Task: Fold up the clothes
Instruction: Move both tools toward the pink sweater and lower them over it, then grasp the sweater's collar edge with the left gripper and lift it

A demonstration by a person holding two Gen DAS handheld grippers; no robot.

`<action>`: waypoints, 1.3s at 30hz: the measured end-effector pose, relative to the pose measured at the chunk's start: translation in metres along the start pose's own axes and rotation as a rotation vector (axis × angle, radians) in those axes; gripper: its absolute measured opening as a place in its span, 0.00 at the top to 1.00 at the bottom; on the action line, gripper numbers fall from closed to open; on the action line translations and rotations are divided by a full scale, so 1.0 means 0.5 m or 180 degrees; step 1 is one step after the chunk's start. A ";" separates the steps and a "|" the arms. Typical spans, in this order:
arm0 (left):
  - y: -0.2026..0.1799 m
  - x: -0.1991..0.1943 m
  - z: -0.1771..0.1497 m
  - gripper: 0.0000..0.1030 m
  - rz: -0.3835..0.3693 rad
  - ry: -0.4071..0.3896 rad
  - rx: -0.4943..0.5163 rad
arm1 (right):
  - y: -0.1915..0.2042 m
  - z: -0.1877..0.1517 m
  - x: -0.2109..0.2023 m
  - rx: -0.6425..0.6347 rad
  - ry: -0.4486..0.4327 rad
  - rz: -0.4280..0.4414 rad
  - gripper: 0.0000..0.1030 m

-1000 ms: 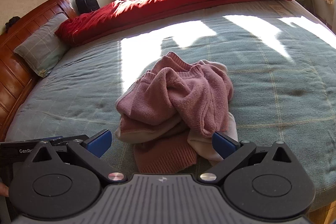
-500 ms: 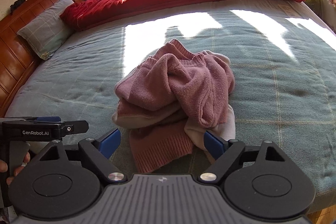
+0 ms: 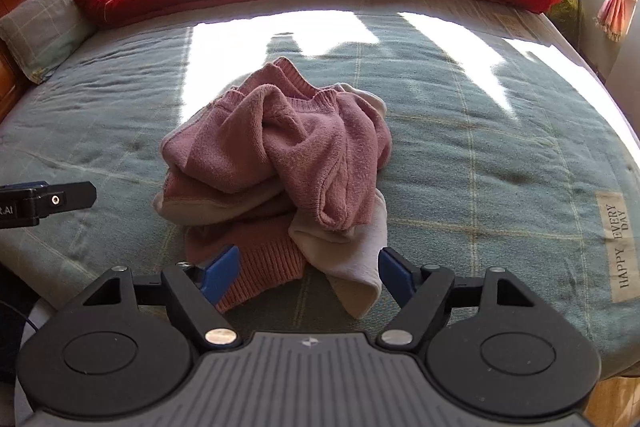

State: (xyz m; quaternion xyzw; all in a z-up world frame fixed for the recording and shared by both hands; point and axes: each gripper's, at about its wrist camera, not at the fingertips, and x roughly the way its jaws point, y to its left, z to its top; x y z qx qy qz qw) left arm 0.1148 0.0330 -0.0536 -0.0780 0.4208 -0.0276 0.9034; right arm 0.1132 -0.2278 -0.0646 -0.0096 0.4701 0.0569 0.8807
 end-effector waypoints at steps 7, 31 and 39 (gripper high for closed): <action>0.010 -0.015 -0.006 0.02 -0.0022 -0.0058 -0.0071 | 0.021 0.003 -0.035 -0.0310 -0.0353 0.0062 0.22; -0.019 0.138 0.102 0.61 -0.0663 0.0126 0.0959 | 0.003 0.010 -0.013 -0.0530 -0.0334 0.0199 0.33; -0.003 0.237 0.128 0.63 -0.1167 0.0508 0.0852 | -0.007 0.028 0.015 -0.0481 -0.0344 0.0392 0.32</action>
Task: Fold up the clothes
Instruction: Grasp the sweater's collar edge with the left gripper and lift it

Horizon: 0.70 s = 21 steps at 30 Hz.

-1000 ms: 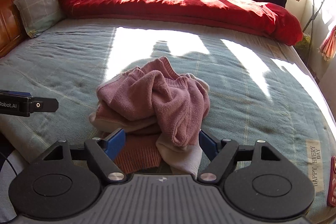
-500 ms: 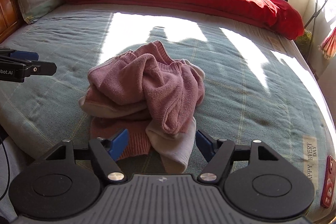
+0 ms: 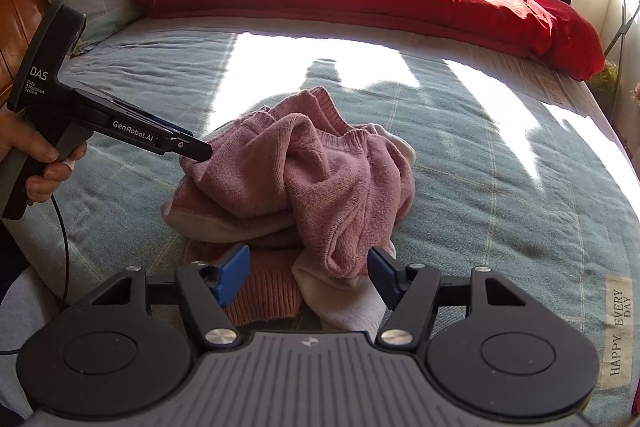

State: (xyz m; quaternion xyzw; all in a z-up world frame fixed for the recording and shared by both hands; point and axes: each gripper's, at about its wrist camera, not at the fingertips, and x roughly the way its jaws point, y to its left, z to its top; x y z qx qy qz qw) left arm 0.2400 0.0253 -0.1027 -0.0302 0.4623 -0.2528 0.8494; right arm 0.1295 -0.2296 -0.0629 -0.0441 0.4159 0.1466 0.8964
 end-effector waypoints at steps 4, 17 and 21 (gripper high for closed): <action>0.001 -0.003 -0.003 0.63 -0.0435 0.0134 0.0020 | -0.011 0.003 0.011 0.0035 0.0008 0.0027 0.32; -0.040 -0.039 -0.003 0.63 -0.0516 0.0044 0.0426 | -0.065 0.025 0.055 0.0174 -0.0063 0.0156 0.28; -0.025 -0.008 0.017 0.63 -0.0504 0.0050 0.0351 | -0.085 0.033 0.086 0.0261 -0.0073 0.0412 0.28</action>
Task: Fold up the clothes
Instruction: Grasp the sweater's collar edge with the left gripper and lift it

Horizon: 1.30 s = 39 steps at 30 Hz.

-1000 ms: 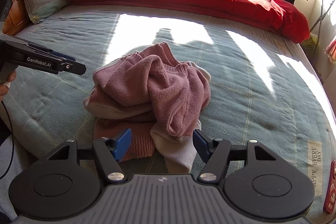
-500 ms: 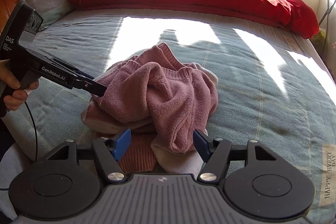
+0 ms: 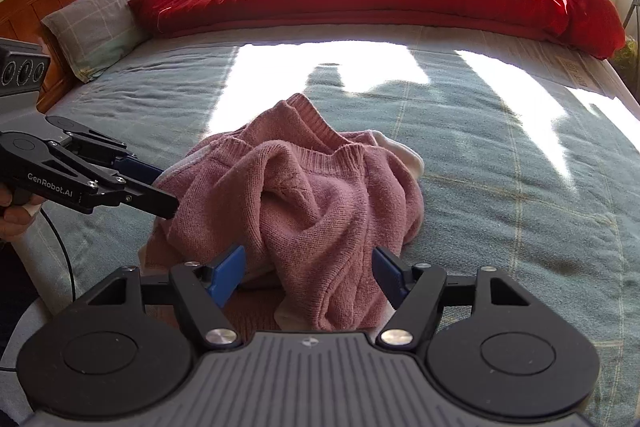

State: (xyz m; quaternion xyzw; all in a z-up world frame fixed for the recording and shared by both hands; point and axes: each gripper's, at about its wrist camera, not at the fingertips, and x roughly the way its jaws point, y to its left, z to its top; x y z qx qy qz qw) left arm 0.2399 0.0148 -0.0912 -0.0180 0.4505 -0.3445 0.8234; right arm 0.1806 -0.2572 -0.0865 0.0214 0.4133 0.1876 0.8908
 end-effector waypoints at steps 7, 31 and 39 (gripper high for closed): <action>0.036 0.031 0.035 0.63 -0.0114 -0.0041 -0.0223 | -0.076 0.034 0.035 0.0277 0.0017 0.0151 0.28; 0.015 -0.056 0.036 0.94 0.0050 -0.0216 -0.0184 | -0.123 0.106 0.019 0.0220 -0.0078 0.0374 0.26; -0.103 -0.125 -0.016 0.94 0.0042 -0.0149 0.0488 | -0.098 0.103 -0.014 0.0161 -0.0104 0.0323 0.26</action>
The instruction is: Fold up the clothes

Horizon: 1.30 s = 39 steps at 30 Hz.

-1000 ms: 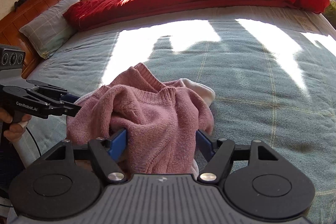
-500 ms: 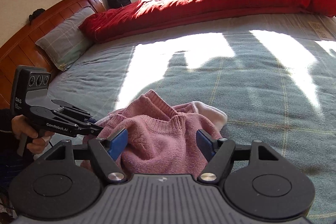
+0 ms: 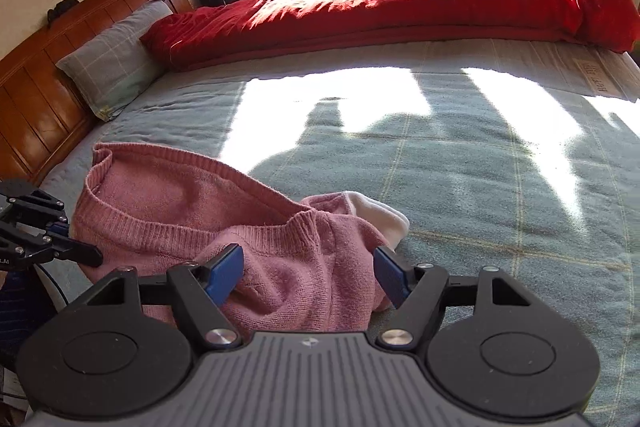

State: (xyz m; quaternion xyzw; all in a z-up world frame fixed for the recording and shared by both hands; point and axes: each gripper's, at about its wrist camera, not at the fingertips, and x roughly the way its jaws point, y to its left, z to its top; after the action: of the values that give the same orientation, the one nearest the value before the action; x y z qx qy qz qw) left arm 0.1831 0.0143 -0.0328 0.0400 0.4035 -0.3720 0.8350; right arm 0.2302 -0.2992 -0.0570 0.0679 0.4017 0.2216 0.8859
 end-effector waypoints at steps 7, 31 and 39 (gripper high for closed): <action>-0.092 0.000 -0.067 0.94 0.0040 0.0219 0.0537 | 0.051 -0.006 -0.042 -0.0210 0.0010 -0.0050 0.26; 0.127 -0.063 -0.090 0.77 0.0157 0.0014 -0.0278 | 0.044 0.027 0.016 -0.0553 0.0337 0.0234 0.28; 0.191 -0.015 -0.099 0.50 -0.0201 -0.0306 -0.0672 | -0.038 0.009 0.081 -0.0090 0.0502 0.0521 0.39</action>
State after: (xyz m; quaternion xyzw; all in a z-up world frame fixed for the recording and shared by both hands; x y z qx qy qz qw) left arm 0.2106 0.1057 -0.0831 -0.0788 0.4011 -0.3550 0.8408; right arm 0.2637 -0.2979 -0.0872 0.0704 0.4602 0.3035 0.8314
